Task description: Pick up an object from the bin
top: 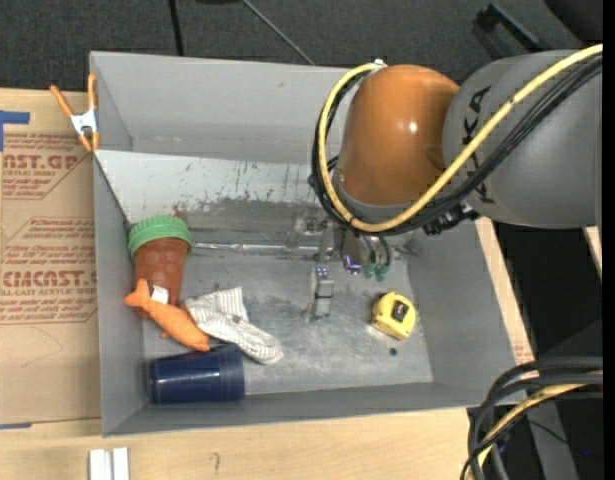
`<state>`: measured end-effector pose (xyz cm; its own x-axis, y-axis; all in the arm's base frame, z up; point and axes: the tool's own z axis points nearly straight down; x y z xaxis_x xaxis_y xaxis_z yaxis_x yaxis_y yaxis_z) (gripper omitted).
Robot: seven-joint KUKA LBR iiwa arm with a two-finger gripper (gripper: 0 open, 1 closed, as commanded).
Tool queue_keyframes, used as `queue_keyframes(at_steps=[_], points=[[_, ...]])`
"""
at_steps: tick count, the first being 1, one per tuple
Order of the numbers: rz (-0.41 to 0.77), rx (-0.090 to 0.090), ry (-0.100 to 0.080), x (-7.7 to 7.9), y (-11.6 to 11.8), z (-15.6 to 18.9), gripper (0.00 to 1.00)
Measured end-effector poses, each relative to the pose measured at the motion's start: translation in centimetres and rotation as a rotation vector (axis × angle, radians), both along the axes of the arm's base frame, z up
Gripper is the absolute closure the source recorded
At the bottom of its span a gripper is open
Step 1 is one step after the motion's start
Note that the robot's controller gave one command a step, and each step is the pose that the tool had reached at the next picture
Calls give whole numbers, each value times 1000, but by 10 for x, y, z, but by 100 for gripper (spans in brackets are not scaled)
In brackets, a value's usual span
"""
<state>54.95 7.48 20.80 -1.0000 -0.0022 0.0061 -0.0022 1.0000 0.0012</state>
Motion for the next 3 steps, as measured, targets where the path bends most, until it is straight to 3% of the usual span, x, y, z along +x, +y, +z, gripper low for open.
queue_keyframes(at_steps=[1, 2, 3], points=[[-1, 0, -8, 2, 0, 4, 0], [-12, 2, -12, -8, 41, -68, 0], [-6, 0, -4, -21, 66, -69, 0]])
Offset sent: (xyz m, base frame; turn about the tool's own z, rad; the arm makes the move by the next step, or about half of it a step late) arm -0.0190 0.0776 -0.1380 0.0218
